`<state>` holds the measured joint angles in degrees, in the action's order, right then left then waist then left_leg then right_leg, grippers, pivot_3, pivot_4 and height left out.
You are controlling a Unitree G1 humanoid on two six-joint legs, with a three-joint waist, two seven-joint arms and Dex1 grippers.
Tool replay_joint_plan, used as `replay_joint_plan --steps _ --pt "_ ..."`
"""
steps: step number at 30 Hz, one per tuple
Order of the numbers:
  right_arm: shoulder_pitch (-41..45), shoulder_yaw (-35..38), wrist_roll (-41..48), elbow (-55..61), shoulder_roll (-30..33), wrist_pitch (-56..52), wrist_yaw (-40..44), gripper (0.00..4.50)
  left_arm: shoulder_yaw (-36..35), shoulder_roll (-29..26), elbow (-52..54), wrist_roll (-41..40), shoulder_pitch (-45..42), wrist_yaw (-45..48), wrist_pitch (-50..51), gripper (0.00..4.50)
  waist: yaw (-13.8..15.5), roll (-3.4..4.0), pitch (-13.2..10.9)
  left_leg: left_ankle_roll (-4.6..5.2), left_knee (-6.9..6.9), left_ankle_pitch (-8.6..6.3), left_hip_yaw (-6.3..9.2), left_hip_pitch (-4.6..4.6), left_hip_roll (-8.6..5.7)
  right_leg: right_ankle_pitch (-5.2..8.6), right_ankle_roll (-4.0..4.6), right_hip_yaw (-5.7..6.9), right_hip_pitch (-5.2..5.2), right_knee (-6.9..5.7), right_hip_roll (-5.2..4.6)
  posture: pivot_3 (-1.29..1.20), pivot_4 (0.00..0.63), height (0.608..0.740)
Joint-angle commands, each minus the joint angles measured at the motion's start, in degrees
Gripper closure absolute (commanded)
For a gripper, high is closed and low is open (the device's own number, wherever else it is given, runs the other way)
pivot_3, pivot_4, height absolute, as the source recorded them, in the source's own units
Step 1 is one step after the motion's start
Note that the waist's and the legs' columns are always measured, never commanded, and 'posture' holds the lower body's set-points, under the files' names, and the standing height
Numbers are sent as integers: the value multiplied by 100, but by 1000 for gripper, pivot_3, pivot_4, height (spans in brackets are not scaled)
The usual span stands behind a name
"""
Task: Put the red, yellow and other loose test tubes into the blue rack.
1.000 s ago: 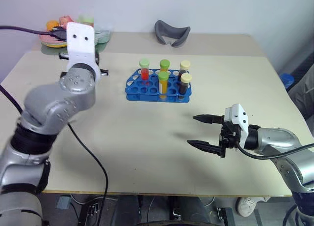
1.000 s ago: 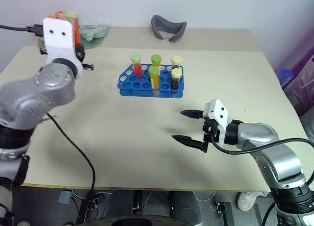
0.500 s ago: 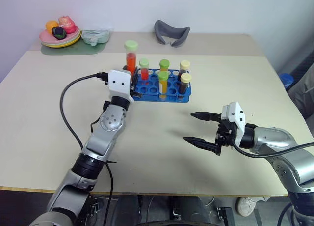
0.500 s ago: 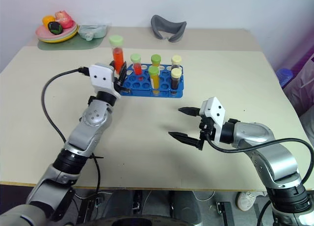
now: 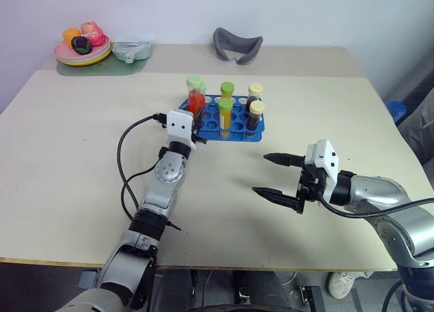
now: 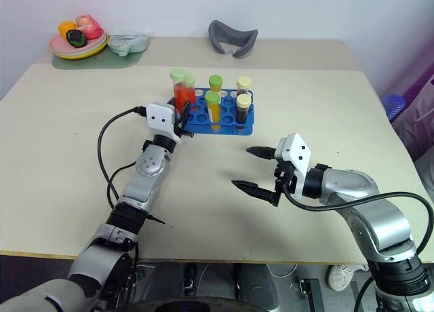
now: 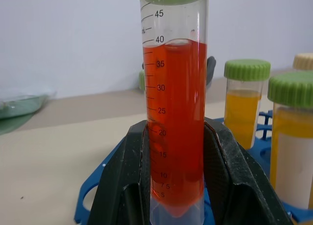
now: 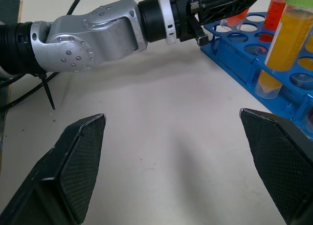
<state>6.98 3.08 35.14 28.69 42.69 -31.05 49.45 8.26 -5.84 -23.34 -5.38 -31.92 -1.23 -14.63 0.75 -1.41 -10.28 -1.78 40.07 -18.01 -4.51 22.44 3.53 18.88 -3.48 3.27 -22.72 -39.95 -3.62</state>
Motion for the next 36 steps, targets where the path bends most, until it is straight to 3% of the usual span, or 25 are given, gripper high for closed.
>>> replay_joint_plan --steps 1,27,36 --pt "21 170 115 217 -6 11 -21 0 -154 102 -162 109 -227 149 -228 3645 0 0 0 0 0 0 0 0 0 0 0 0 0 0 1 0 150 707" --pt "89 141 127 247 -65 -27 -108 0 -448 333 -1083 549 -292 383 -917 3645 -3 0 0 6 -1 -3 1 -1 1 0 0 2 0 0 -1 0 150 707" --pt "93 128 132 295 -111 -40 -150 0 -530 366 -1560 580 -301 478 -1611 3645 -6 0 0 8 -1 -5 0 0 2 0 0 2 -1 0 0 0 150 707"
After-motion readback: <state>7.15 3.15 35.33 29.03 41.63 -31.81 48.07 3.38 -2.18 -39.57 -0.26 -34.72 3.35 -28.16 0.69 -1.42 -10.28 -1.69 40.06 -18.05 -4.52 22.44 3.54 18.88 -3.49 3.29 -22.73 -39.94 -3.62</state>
